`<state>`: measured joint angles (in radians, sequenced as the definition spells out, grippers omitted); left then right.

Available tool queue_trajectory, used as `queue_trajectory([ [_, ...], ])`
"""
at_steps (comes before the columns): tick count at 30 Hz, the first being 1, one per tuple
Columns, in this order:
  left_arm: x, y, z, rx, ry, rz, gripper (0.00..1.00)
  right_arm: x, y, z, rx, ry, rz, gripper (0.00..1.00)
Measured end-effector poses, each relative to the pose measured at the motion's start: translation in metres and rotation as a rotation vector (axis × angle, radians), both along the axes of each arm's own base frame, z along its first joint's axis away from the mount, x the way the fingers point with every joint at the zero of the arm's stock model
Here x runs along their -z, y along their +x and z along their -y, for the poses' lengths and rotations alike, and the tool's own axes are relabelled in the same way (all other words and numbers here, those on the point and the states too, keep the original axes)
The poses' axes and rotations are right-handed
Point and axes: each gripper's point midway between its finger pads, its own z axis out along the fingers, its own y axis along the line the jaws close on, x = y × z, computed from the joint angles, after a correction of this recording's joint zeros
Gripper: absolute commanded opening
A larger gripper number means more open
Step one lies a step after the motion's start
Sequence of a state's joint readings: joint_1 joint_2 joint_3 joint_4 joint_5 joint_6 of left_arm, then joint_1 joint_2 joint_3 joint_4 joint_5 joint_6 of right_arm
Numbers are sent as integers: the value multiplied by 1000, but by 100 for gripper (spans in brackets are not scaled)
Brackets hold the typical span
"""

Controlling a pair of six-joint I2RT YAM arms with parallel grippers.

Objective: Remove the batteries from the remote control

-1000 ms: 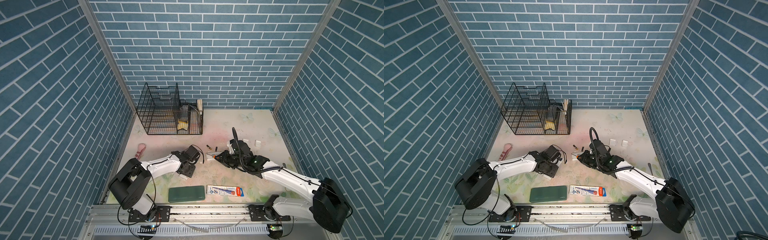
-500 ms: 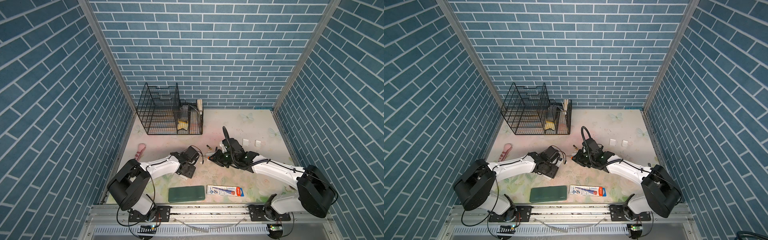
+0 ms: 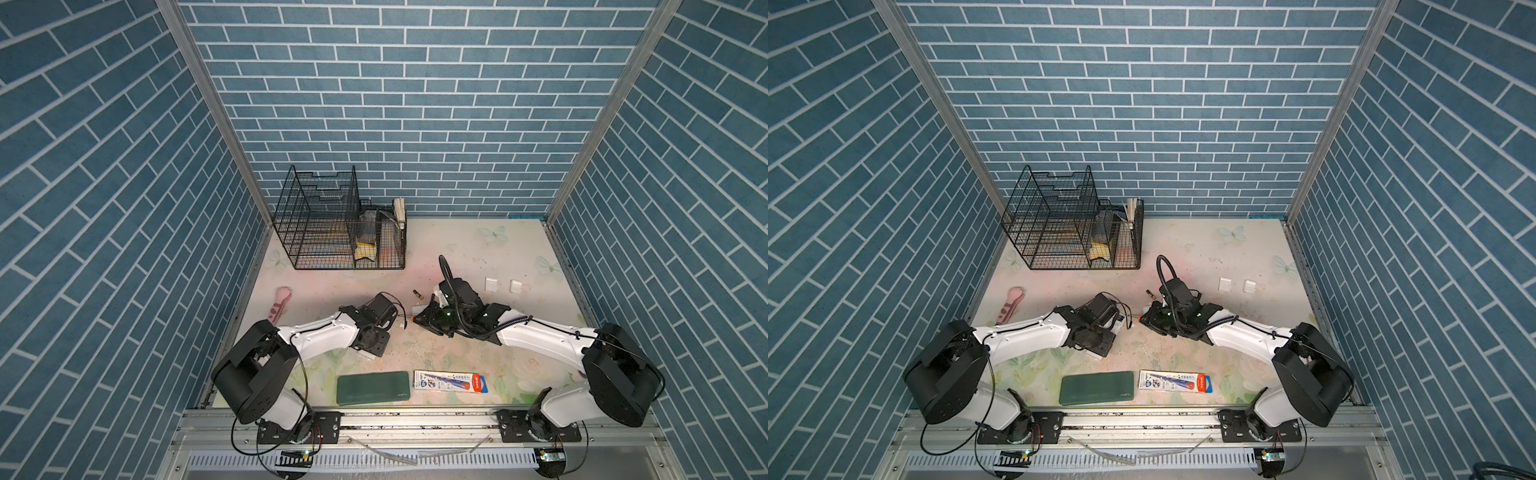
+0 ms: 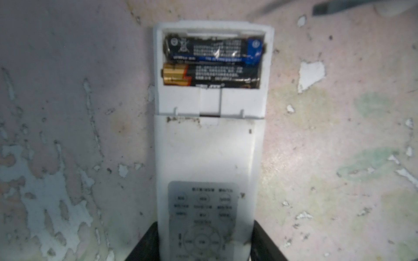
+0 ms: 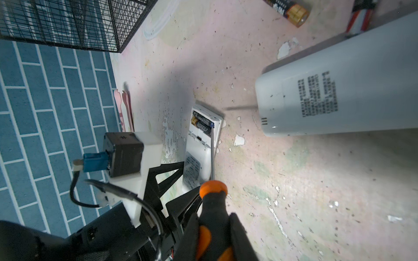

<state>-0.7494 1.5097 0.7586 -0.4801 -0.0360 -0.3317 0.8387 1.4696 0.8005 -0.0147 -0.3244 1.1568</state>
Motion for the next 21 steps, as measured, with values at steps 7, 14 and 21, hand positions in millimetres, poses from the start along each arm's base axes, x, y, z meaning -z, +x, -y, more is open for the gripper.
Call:
queue_trajectory([
  [7,0,0,0,1,0,0,48,3,-4,-9,-13,4,-18,0],
  [14,0,0,0,3,0,0,48,0,-4,-14,-3,25,-23,0],
  [21,0,0,0,4,0,0,48,-3,-3,-18,8,47,-27,0],
])
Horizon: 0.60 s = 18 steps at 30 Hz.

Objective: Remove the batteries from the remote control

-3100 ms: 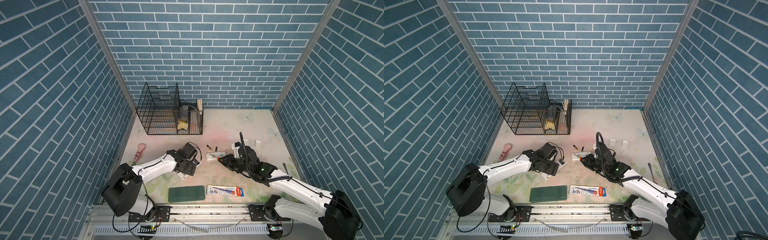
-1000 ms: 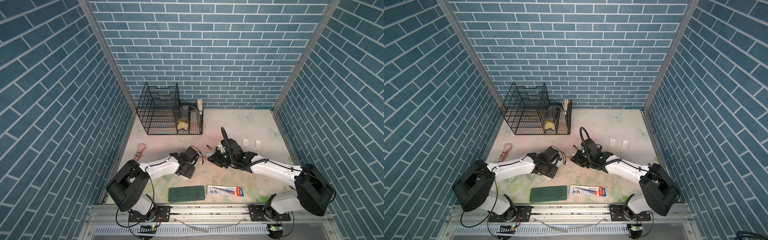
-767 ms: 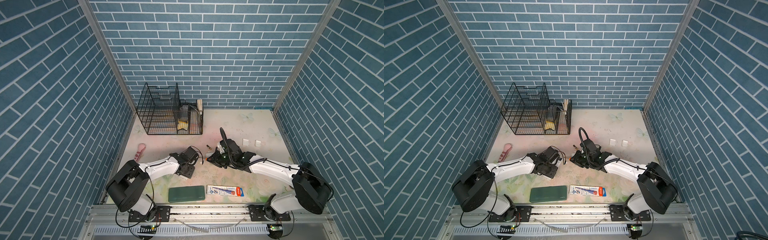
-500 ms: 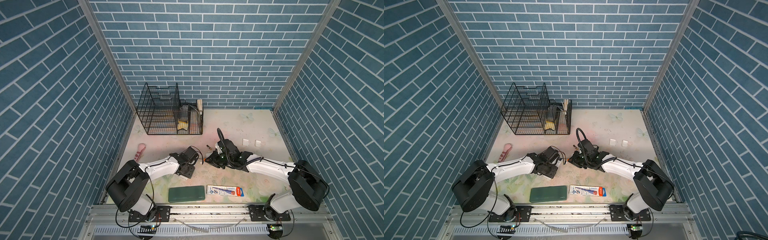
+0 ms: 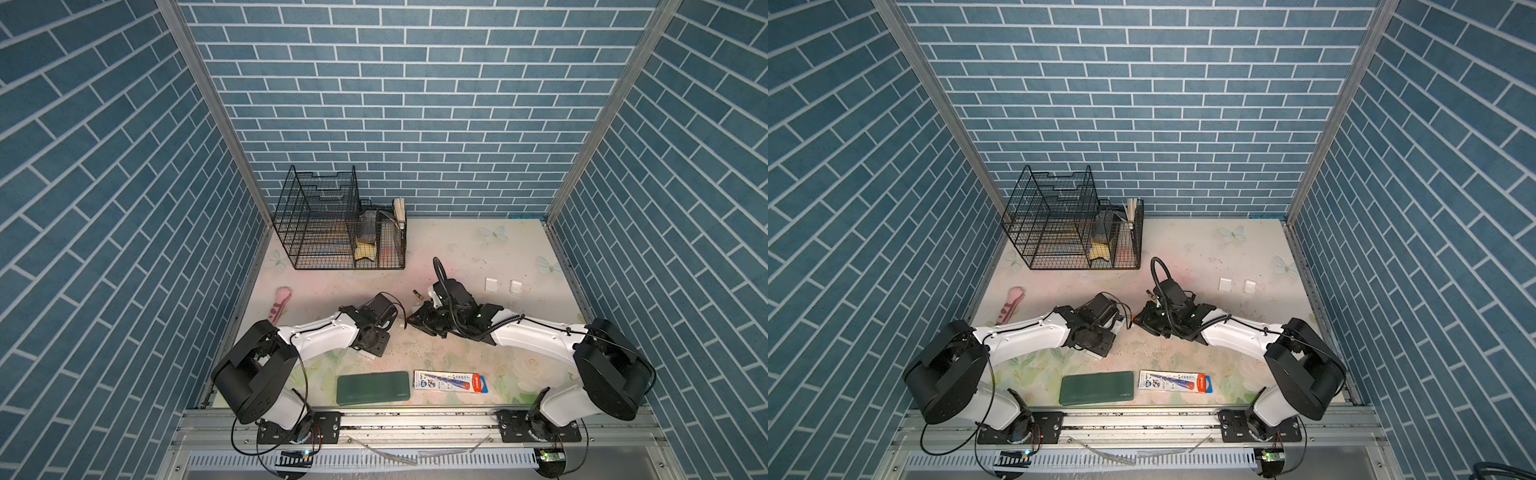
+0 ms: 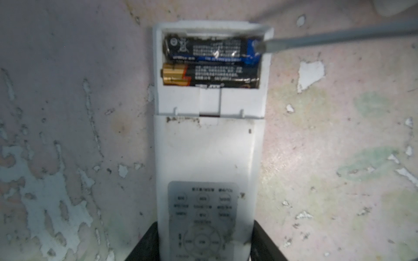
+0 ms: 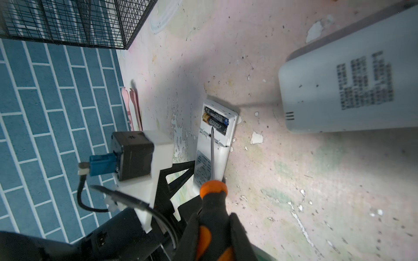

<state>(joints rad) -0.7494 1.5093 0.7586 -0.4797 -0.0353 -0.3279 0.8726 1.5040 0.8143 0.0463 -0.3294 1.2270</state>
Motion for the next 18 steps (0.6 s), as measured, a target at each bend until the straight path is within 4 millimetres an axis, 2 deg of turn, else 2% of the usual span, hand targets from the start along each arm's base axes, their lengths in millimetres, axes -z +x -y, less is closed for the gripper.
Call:
queue_trajectory([
  [8,0,0,0,0,0,0,48,0,-2,-2,2,5,-2,0],
  [18,0,0,0,0,0,0,48,13,-7,5,19,-17,-31,0],
])
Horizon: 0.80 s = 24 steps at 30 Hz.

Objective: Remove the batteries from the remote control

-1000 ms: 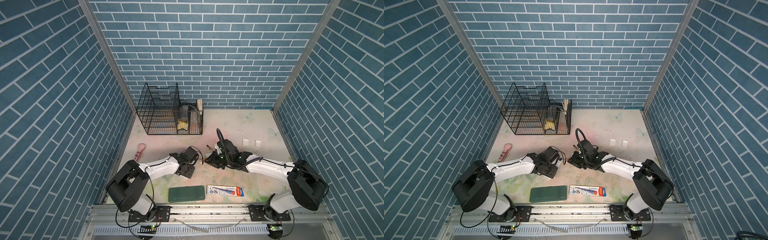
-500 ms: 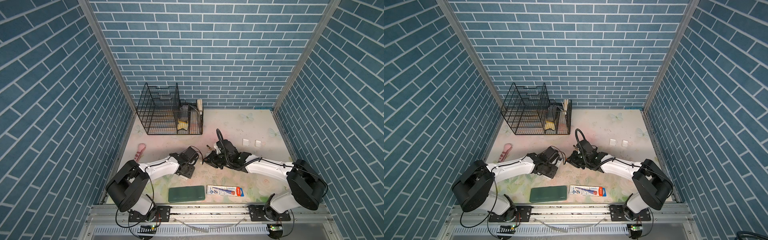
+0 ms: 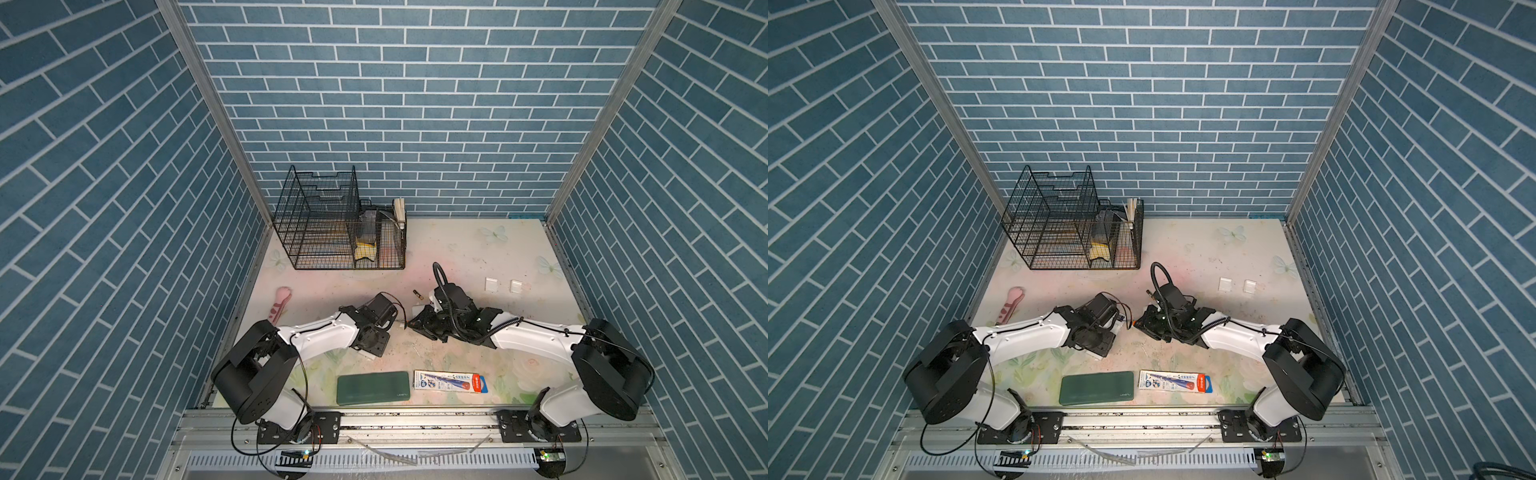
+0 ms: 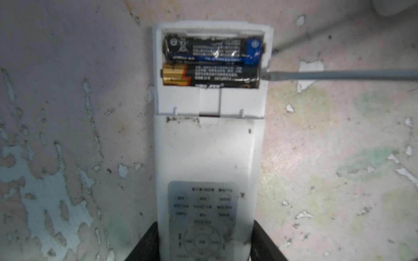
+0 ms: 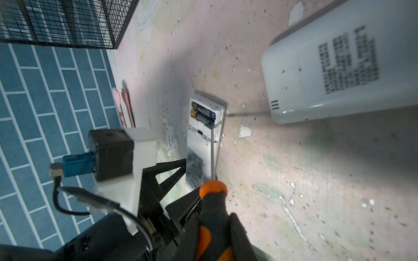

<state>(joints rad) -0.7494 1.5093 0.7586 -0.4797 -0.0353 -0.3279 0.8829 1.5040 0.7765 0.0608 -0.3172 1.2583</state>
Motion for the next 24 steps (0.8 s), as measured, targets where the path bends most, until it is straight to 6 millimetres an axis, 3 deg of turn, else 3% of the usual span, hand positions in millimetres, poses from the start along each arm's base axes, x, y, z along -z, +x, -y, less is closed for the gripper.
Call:
queue_trajectory([
  [24,0,0,0,1,-2,-1,47,2,1,-1,1,2,0,0],
])
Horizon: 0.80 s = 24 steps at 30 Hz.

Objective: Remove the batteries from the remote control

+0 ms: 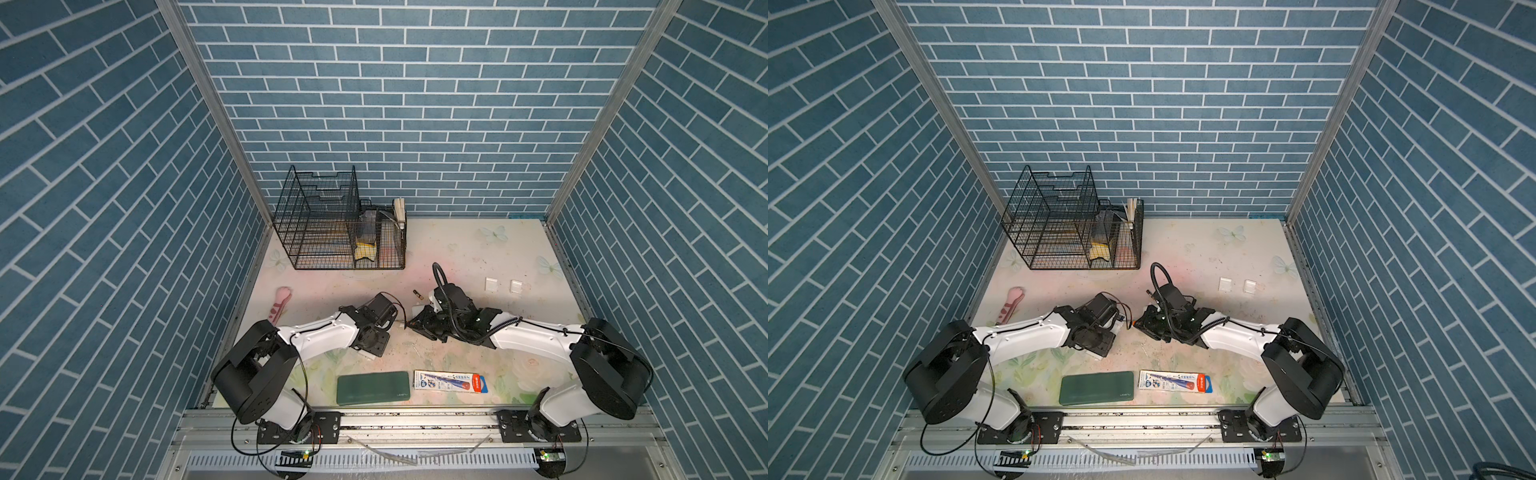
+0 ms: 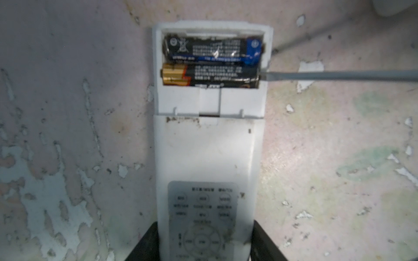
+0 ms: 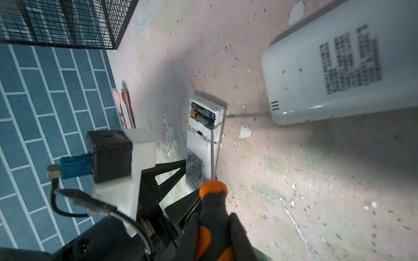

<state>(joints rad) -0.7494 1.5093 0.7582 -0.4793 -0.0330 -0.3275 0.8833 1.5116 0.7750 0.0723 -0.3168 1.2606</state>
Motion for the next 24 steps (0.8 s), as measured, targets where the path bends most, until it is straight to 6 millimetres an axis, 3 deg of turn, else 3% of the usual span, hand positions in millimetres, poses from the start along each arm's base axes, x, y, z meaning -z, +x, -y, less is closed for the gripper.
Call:
queue_trajectory([
  [24,0,1,-1,-19,-1,3,44,2,2,-7,22,41,-28,0],
])
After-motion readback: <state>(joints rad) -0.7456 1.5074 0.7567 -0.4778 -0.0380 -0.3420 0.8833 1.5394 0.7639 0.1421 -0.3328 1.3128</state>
